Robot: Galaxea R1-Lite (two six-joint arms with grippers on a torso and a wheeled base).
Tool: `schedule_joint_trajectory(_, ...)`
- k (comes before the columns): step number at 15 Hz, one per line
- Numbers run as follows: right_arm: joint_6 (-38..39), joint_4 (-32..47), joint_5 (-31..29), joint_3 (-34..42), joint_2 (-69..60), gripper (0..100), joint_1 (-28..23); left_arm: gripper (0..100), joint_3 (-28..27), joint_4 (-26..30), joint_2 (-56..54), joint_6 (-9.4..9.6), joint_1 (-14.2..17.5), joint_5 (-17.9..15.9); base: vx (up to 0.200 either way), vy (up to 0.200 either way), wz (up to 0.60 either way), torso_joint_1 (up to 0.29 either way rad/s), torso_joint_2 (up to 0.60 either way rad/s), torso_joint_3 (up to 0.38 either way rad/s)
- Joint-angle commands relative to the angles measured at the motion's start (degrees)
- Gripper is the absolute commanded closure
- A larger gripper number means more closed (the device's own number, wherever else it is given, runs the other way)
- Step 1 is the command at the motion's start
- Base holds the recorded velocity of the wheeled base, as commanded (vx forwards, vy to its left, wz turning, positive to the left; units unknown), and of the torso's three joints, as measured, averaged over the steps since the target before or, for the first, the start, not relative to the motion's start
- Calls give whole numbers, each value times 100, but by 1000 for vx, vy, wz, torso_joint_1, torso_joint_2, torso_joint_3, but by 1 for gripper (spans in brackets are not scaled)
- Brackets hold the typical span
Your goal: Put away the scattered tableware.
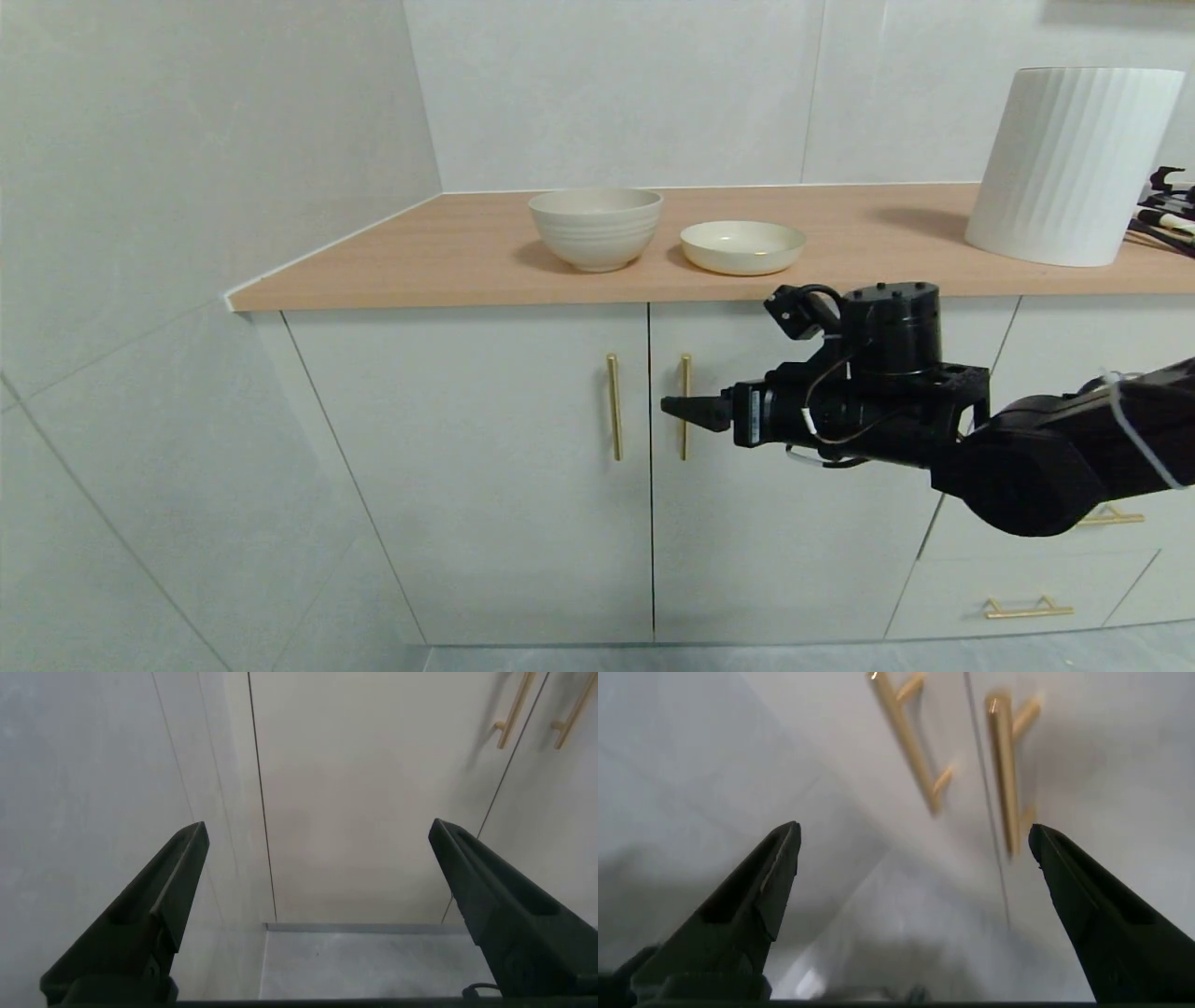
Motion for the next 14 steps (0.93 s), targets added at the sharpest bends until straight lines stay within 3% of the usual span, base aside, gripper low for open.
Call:
schedule_joint_trajectory(1, -2, -387, -12, -17, 643, 0, -2, 0, 0, -1, 0, 2, 1, 3, 0, 0, 0, 0, 0, 0)
schedule_joint_trajectory(8, 350, -1213, -21, -220, 1206, 0, -28, 0, 0, -1, 0, 2, 1, 3, 0, 0, 0, 0, 0, 0)
schedule_joint_trajectory(14, 675, -1389, 6, -395, 1426, 0, -37, 0, 0, -1, 0, -7, 1, 3, 0, 0, 0, 0, 0, 0)
